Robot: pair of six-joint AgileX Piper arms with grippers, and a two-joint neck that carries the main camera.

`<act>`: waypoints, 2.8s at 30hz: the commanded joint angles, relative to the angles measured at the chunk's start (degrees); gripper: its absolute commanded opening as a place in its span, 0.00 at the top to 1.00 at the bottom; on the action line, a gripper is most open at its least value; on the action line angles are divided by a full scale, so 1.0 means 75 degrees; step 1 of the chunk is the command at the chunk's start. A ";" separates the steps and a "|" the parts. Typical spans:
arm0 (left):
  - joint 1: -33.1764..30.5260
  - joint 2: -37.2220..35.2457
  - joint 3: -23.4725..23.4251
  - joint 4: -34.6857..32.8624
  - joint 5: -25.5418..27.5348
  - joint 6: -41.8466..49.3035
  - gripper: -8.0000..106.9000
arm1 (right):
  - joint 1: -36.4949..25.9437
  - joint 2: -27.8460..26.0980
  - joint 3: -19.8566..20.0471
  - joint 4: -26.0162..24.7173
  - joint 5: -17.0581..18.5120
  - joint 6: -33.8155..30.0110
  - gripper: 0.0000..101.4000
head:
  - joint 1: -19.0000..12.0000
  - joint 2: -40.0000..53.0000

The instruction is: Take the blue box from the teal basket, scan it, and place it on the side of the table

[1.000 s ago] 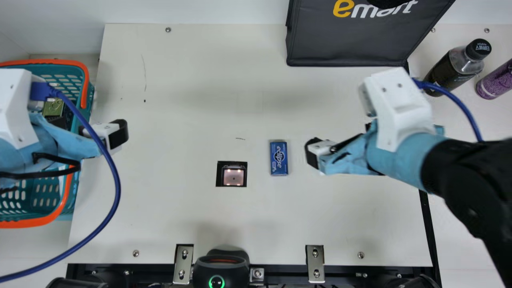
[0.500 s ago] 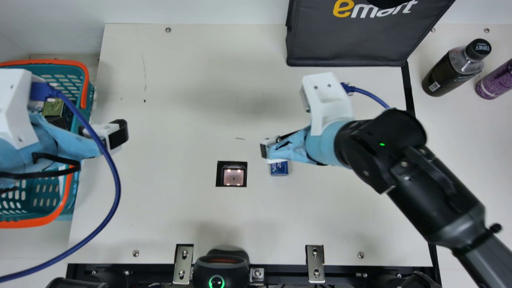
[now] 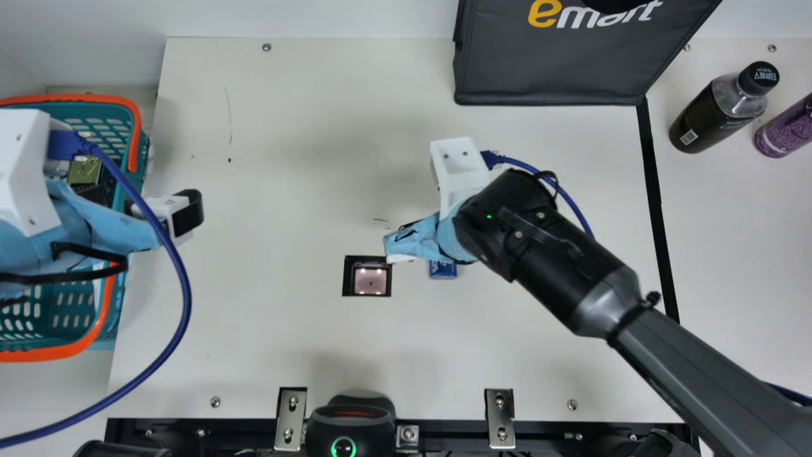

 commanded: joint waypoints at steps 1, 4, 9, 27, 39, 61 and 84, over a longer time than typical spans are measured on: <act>0.0000 0.0000 0.0000 0.0000 0.0000 0.0000 0.15 | 0.0043 0.0157 0.0007 -0.0034 -0.0021 0.0115 0.06 | -0.0221 0.0000; 0.0000 0.0000 0.0000 0.0000 0.0000 0.0000 0.15 | 0.0107 0.0341 0.0037 -0.0119 -0.0079 0.0279 0.06 | -0.0221 0.0000; 0.0000 0.0000 0.0000 0.0000 0.0000 0.0000 0.15 | 0.0145 0.0579 0.0113 -0.0235 -0.0174 0.0492 0.06 | -0.0221 0.0000; 0.0000 0.0000 0.0000 0.0000 0.0000 0.0000 0.15 | -0.0005 0.1167 0.0317 -0.0394 -0.0600 0.0850 0.06 | -0.0221 0.0000; 0.0000 0.0000 0.0000 0.0000 0.0000 0.0000 0.15 | -0.0018 0.1407 0.0318 -0.0402 -0.0711 0.1018 0.06 | -0.0221 0.0000; 0.0000 0.0000 0.0000 0.0000 0.0000 0.0000 0.15 | -0.0003 0.1506 0.0408 -0.0266 -0.0872 0.1135 0.72 | -0.0221 0.0000; 0.0000 0.0000 0.0000 0.0000 0.0000 0.0000 0.15 | 0.0118 0.1166 -0.0344 -0.0311 -0.0209 0.0979 1.00 | -0.0221 0.0000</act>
